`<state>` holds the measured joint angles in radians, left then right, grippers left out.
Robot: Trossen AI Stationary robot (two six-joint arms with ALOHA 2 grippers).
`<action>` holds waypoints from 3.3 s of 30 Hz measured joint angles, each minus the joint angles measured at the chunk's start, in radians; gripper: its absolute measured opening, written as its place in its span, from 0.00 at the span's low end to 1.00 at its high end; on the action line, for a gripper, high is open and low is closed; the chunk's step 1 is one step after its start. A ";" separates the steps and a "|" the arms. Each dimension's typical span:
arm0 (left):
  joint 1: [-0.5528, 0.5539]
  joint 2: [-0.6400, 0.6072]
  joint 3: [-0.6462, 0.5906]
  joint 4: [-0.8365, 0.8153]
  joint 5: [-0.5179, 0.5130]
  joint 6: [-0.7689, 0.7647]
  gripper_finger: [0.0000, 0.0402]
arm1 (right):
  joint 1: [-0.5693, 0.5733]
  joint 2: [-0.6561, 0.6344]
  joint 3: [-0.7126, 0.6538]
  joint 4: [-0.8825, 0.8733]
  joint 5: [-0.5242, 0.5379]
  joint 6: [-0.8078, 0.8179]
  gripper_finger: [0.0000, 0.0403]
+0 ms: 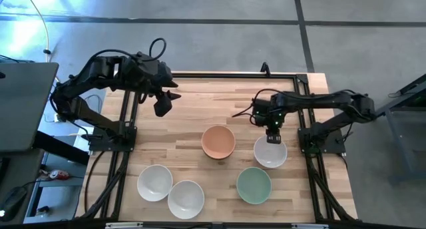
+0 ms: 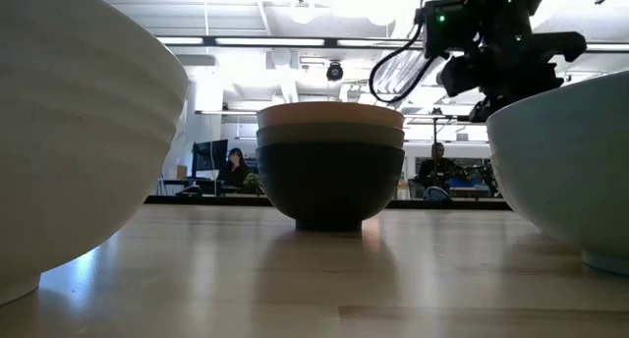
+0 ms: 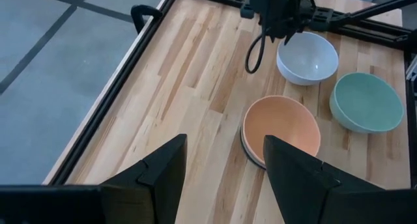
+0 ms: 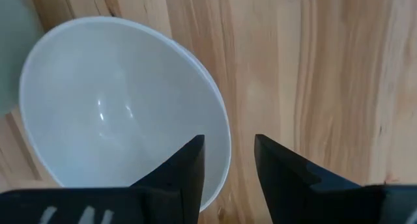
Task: Nest bowls inside each other
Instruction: Stack the top white bowl on the orange bowl
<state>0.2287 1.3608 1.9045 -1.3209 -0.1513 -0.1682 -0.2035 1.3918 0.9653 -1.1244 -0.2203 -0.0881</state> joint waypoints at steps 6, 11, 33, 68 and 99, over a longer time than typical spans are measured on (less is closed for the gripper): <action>0.000 -0.016 0.000 -0.008 -0.022 -0.004 0.48 | 0.000 0.035 0.000 0.015 0.005 -0.018 0.31; 0.000 -0.052 0.000 -0.007 -0.055 -0.013 0.48 | -0.002 0.037 0.000 0.048 0.008 -0.017 0.31; 0.000 -0.197 0.000 -0.007 -0.122 -0.102 0.48 | -0.016 0.037 0.000 0.054 -0.027 -0.040 0.31; 0.000 -0.194 0.000 -0.006 -0.132 -0.091 0.48 | -0.006 0.159 0.000 0.086 0.001 -0.047 0.01; 0.000 -0.194 0.000 -0.006 -0.174 -0.045 0.48 | -0.131 -0.204 0.002 0.000 -0.052 0.640 0.00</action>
<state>0.2283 1.1667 1.9049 -1.3273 -0.3256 -0.2131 -0.3341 1.1881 0.9672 -1.1241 -0.2721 0.5523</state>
